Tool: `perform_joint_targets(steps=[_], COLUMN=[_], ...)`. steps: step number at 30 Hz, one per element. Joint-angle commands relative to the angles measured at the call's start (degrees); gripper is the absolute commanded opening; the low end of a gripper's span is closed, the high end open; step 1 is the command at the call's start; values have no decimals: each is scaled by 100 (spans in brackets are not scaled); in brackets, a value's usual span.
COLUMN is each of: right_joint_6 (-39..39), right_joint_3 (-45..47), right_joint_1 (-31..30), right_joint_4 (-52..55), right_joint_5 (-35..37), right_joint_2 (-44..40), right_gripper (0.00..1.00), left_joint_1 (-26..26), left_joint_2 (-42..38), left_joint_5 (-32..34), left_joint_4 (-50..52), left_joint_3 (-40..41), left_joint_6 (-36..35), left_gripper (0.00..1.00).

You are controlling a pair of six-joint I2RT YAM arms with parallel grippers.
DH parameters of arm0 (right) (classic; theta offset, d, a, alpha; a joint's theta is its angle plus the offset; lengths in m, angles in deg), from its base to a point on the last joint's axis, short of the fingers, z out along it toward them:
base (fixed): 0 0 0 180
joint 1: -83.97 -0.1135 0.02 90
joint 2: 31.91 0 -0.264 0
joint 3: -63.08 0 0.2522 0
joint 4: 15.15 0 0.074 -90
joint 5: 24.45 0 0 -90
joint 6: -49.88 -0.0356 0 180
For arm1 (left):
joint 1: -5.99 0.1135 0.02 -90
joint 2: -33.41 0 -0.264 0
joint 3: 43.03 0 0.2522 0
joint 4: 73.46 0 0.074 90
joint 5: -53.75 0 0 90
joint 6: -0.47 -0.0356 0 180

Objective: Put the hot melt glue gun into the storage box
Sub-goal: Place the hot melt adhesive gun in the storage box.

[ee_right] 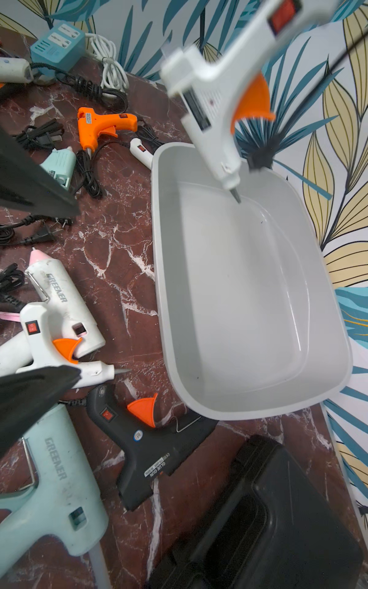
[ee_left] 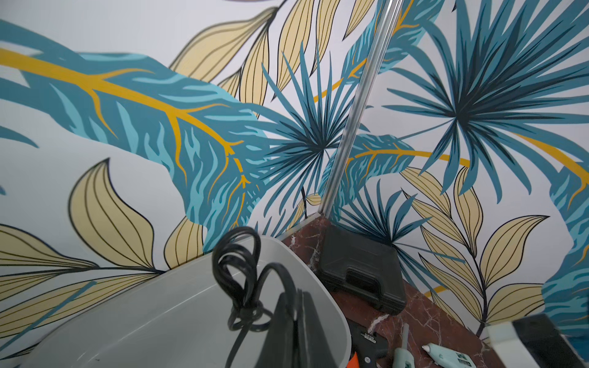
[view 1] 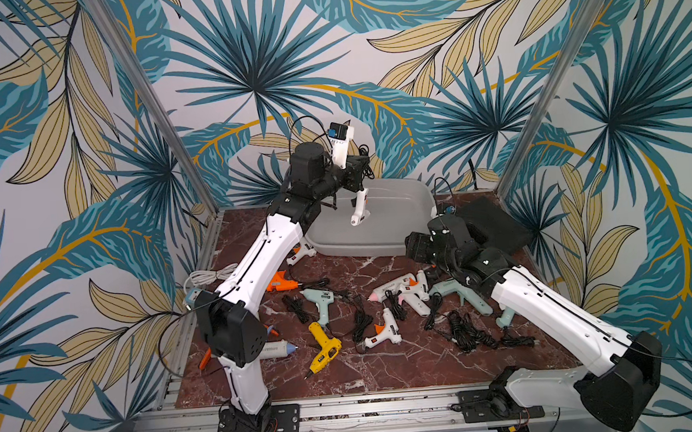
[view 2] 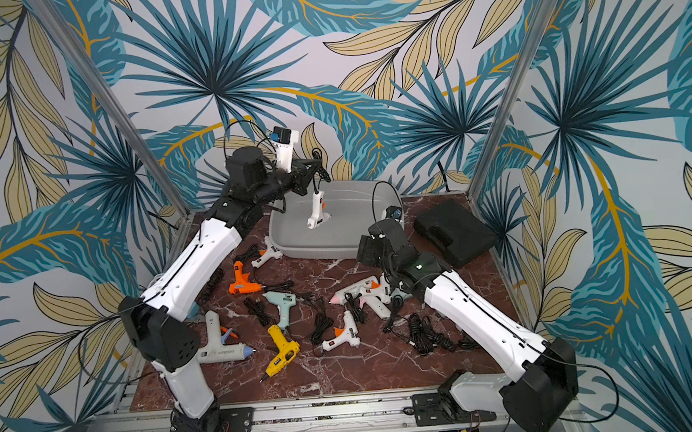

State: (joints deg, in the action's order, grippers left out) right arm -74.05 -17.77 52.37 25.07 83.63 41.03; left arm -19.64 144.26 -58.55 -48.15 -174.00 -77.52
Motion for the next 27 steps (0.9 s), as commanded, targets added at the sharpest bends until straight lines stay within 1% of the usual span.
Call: perform_joint_targets(steps=[1, 5, 12, 18, 20, 24, 25, 27], right_joint_6=[143, 95, -78, -108, -117, -119, -119, -123], right_joint_3=[-82, -60, -15, -8, -21, -32, -44, -65], right_joint_1=[6, 11, 5, 5, 9, 12, 5, 9], right_joint_4=[-150, -141, -213, -264, -247, -255, -255, -255], right_joint_5=[135, 222, 304, 214, 205, 196, 179, 128], right_joint_2=[-105, -138, -140, -48, -20, 4, 30, 69], right_gripper=[78, 78, 78, 78, 78, 78, 78, 78], left_joint_1=[10, 12, 79, 263, 393, 666, 754, 904], left_joint_2=[699, 1510, 2157, 2528, 2556, 2556, 2750, 2840], left_joint_5=[-513, -678, -738, -725, -677, -789, -834, -924], left_joint_4=[171, 143, -289, -345, -399, -468, -452, -391], left_joint_3=[-867, -1478, -1369, -1269, -1099, -873, -859, -878], left_joint_6=[346, 764, 1300, 1424, 1445, 1363, 1304, 1254], left_gripper=[0, 0, 0, 0, 0, 0, 0, 0])
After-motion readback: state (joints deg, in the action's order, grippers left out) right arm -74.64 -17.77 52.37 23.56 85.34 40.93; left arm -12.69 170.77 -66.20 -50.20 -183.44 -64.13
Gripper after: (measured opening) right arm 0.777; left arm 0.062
